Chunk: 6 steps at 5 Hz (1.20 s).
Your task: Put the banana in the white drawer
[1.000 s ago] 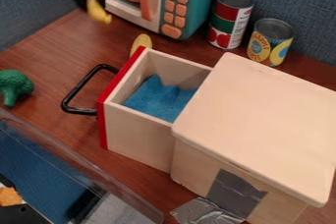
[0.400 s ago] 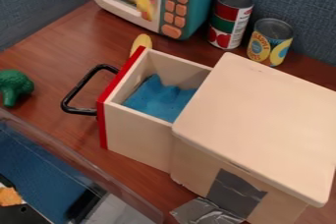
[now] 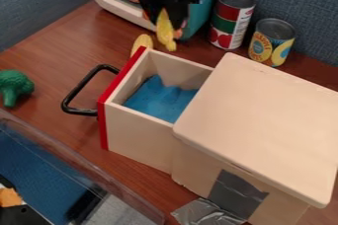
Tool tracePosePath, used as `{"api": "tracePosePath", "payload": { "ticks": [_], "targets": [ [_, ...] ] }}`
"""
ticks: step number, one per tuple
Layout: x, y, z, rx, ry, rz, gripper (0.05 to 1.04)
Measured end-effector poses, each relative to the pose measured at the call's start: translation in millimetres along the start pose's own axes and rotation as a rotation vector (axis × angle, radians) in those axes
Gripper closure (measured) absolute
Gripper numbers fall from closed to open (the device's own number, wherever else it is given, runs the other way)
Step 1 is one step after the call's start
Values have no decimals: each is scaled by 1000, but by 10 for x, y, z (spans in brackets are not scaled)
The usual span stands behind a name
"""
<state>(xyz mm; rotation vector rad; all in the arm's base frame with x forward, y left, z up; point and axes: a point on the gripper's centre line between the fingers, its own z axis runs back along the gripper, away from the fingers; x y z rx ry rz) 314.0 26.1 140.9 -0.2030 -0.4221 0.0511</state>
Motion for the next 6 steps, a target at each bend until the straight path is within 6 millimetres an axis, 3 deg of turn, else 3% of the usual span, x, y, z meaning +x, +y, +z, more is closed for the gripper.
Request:
{"api": "tracePosePath", "payload": {
  "ticks": [2,5,6],
  "targets": [
    [-385,-117,-88,7,52,-65,703],
    [-616,-81,-92,17,85,-67,703],
    [-648,-78,-65,27,87,-58,641]
  ]
}}
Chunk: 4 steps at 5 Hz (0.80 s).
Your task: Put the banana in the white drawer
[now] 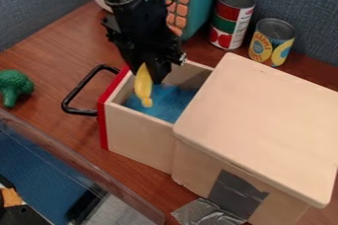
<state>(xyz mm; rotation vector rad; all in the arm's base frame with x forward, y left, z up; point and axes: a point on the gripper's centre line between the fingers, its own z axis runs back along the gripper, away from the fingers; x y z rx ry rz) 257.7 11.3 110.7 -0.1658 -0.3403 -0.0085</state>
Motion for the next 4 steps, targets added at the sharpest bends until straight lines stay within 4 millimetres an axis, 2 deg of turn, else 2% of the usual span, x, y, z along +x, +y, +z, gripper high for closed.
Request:
{"api": "tracePosePath", "payload": {
  "ticks": [1,2,4],
  "targets": [
    [-17,-9,76,7,-4,-35,327],
    [-42,61,229,22,-27,-58,96],
    [-153,557,789,121,-91,-175,83]
  ]
}}
